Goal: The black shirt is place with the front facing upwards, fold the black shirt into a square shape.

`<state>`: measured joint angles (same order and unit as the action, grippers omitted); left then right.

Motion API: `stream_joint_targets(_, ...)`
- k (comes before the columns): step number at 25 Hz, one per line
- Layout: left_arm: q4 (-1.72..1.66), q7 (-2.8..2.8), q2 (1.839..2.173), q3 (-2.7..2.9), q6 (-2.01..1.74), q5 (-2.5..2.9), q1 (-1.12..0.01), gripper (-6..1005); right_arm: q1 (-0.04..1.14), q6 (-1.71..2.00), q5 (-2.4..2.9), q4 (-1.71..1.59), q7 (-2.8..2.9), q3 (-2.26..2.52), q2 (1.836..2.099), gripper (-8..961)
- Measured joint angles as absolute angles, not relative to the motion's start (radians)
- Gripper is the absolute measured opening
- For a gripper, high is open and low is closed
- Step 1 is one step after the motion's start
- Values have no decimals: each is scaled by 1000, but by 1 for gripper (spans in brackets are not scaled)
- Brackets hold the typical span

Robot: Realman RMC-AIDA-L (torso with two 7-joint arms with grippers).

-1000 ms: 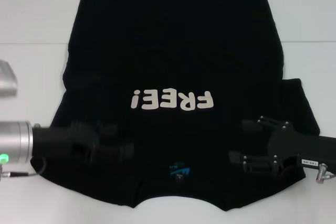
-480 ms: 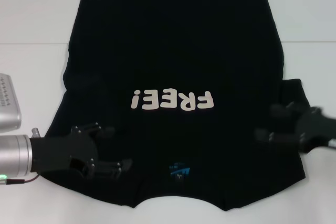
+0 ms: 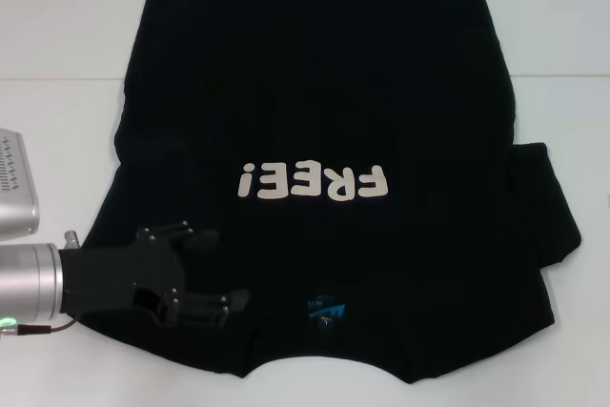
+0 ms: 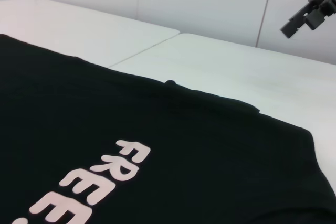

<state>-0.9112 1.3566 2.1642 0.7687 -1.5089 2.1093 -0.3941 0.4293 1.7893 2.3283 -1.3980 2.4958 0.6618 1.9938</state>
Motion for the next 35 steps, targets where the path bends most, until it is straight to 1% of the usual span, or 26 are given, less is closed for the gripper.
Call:
stream_joint_targets(7,-910,1350,2161,773,-1514,2117,-402,951,538,1899,2514,-1308,2676,533,1944,924)
stream_joint_targets(9,-911,1349,2160,774,-1522,2122,-402,951,557,1882,2545,-1237,2687,527,1929,924)
stream_joint_targets(15,-914,1346,2157,775,-1536,2123,-404,951,595,1788,2555,-939,2705,523,1864,923)
stream_joint_targets(17,-913,1345,2156,775,-1536,2123,-404,951,602,1756,2551,-888,2706,520,1853,923)
stream_joint_targets(30,-908,1330,2155,771,-1529,2123,-403,950,652,1600,2549,-708,2686,528,1854,921)
stream_joint_targets(35,-907,1330,2155,770,-1526,2123,-403,950,667,1535,2551,-641,2661,530,1860,920)
